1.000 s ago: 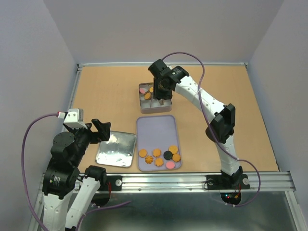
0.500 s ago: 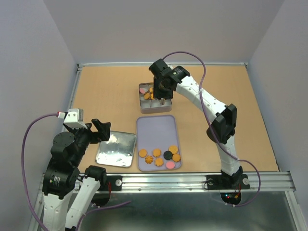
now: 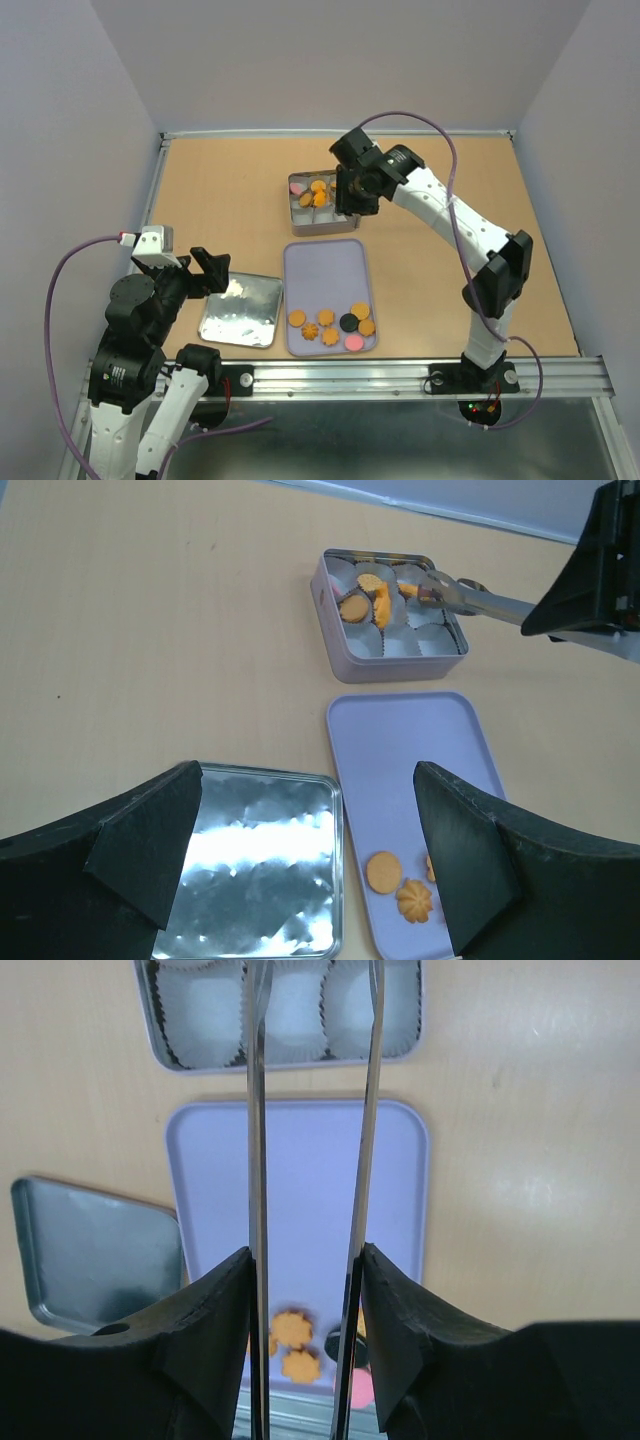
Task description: Pack the cookies
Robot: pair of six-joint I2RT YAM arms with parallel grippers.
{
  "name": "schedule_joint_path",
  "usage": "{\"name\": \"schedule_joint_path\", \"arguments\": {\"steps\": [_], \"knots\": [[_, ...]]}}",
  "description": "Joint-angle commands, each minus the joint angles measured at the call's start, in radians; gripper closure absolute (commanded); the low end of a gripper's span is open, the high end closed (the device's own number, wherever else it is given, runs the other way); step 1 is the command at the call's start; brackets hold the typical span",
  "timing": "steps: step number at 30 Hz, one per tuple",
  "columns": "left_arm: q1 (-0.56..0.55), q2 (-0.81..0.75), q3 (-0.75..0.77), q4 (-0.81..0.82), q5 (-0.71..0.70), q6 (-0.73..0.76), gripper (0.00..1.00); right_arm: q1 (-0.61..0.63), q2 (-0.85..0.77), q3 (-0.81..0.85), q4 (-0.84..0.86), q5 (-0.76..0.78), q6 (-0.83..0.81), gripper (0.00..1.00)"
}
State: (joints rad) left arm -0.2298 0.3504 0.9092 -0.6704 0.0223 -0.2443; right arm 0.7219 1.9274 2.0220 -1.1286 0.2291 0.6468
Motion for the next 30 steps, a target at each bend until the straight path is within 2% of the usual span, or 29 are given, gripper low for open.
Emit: {"name": "schedule_joint_path", "arguments": {"steps": [1,10,15,22,30], "knots": [[-0.006,-0.002,-0.012,0.052,0.002,0.004,0.01,0.016,-0.16,-0.104,0.046,-0.011,0.001,0.5],[-0.008,-0.002,-0.013,0.054,0.007,0.007,0.01,0.122,-0.427,-0.466,0.111,-0.072,0.1,0.5],[-0.009,0.002,-0.013,0.054,0.011,0.008,0.01,0.301,-0.508,-0.616,0.118,-0.059,0.204,0.5],[-0.009,-0.007,-0.013,0.054,-0.001,0.002,0.01,0.5,-0.588,-0.759,0.148,-0.036,0.361,0.5],[-0.011,-0.027,-0.015,0.051,-0.012,-0.003,0.01,0.586,-0.585,-0.781,0.147,-0.034,0.421,0.51]]}}
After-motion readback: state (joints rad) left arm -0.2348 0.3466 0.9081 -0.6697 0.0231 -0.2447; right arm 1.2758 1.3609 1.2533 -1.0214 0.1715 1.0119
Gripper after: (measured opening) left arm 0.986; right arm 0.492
